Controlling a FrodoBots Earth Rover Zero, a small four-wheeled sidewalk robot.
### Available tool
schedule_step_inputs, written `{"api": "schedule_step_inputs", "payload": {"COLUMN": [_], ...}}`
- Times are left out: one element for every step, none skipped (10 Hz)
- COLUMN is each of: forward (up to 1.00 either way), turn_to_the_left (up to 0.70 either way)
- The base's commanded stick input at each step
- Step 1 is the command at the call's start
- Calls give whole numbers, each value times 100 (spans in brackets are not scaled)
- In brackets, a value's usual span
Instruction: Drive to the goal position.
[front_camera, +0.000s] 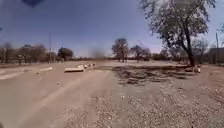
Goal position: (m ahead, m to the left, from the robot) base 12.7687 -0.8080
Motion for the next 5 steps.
{"api": "schedule_step_inputs", "payload": {"forward": [100, 100, 100, 100, 100], "turn_to_the_left": [0, 0, 0, 0, 0]}}
